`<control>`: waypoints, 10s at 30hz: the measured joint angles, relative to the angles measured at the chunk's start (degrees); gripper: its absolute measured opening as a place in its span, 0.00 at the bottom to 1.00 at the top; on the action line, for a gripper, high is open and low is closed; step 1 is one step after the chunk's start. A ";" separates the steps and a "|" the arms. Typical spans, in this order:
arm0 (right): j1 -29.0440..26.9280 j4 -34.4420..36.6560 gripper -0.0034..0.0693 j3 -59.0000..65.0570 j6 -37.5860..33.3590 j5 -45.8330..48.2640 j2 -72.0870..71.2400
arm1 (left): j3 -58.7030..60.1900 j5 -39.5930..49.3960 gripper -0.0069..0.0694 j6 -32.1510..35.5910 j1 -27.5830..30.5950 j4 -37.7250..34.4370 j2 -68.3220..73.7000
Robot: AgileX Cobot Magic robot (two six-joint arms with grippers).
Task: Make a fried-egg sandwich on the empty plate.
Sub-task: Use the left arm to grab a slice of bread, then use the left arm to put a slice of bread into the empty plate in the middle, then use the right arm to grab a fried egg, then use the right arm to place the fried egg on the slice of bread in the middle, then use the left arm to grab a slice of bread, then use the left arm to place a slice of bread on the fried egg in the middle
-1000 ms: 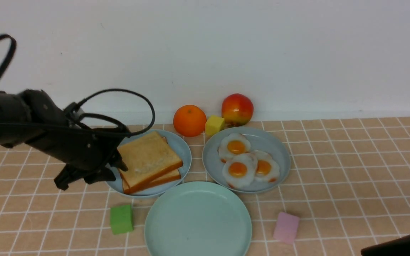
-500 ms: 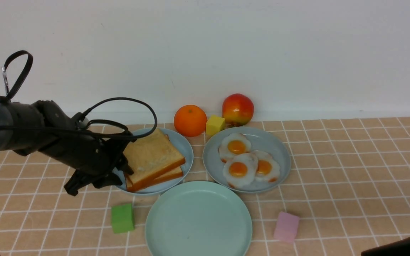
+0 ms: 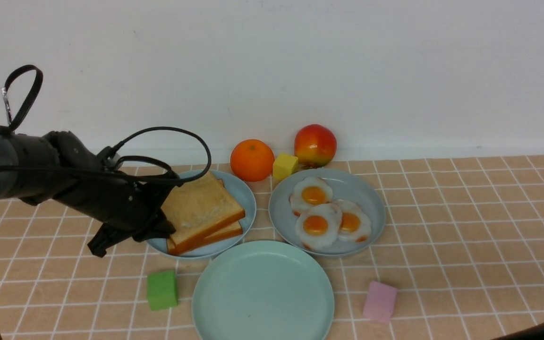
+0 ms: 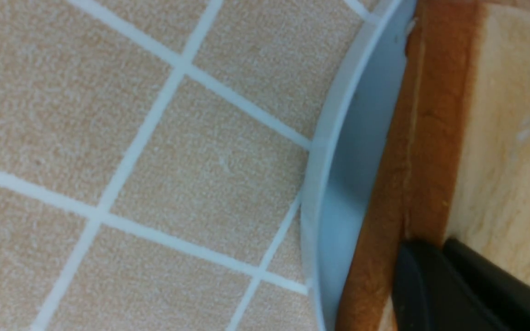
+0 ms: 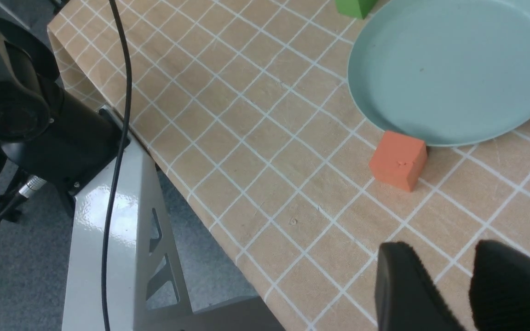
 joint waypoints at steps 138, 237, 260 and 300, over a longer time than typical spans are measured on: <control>3.41 -28.32 0.03 -69.02 43.08 -6.55 88.36 | 24.24 8.96 0.09 39.05 -19.58 2.59 -54.38; 18.29 -33.81 0.52 -51.50 37.12 2.22 45.91 | 23.19 -5.99 0.21 30.04 -19.34 1.27 -37.35; 18.29 -28.68 0.03 -5.70 25.09 -10.13 -0.39 | -9.56 8.49 0.51 4.72 2.39 1.31 -1.65; 18.29 -25.70 0.06 -5.43 25.19 -11.88 -1.08 | -5.20 20.52 0.10 22.18 -8.94 -1.15 -17.20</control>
